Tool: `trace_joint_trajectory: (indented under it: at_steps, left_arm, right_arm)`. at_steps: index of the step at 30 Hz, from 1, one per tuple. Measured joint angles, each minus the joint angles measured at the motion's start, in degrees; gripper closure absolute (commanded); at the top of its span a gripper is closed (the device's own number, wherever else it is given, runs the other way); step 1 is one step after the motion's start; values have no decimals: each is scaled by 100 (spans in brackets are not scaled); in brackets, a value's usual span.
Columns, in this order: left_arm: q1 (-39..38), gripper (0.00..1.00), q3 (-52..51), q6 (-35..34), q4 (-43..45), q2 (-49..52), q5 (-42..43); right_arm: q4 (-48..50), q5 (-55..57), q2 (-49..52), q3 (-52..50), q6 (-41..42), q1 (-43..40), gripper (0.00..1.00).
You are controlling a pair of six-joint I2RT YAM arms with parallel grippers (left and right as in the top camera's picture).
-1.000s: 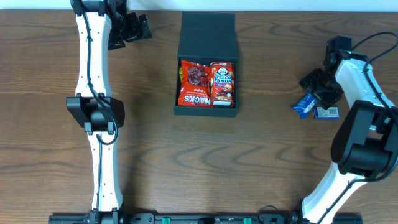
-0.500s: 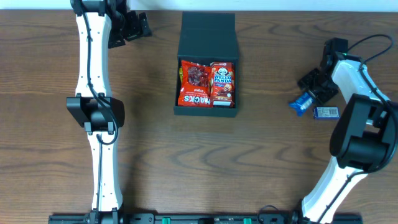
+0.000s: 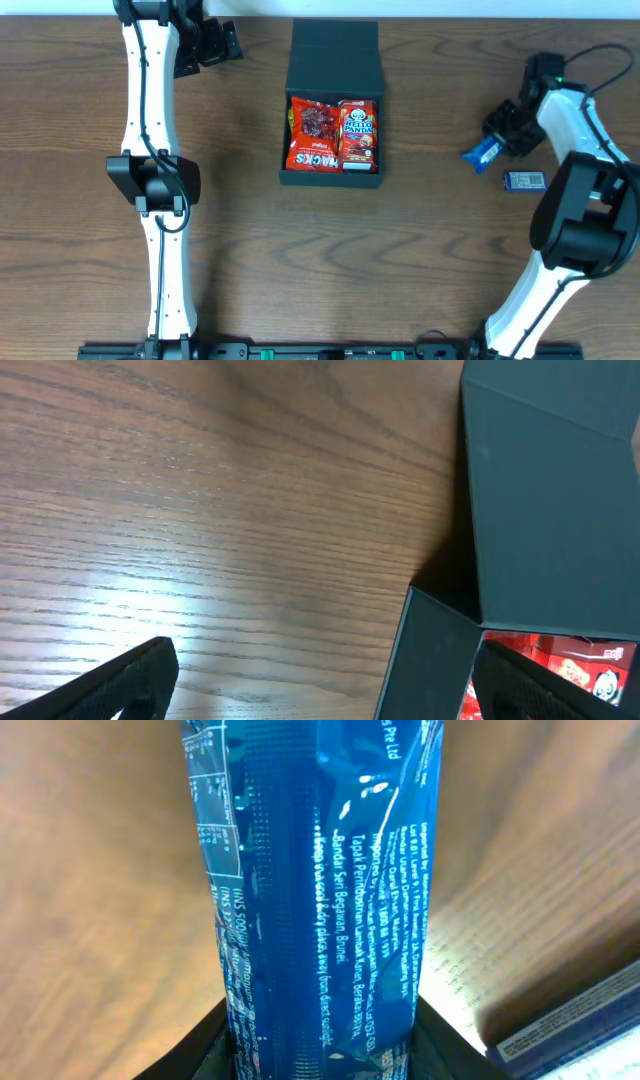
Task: Pack container
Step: 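Carry the blue bar over the black box and lower it in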
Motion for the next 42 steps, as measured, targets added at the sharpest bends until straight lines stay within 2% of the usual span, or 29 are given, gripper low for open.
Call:
trace_joint_trajectory:
  at_steps: [7,14,28,36,42]
  left_arm:
    - [0,5,0,-2,-4,0,-37]
    - [13,4,0,0,-17,0,-210]
    - [664,4,0,0,-393,0,-319]
    - [719,4,0,0,-455,0,-317]
    - [708,4,0,0,-564,0,-317]
  right_arm:
    - [-564,-81,37,1484,-496,151,74]
    - [-763,-444,39,2618,-960,901,75]
    - [-778,-710,42,2730,-1615,3689,79]
    - [-793,-726,92,2730,-1639,4188,79]
    - [-931,-723,450,2730,-1104,4334,78]
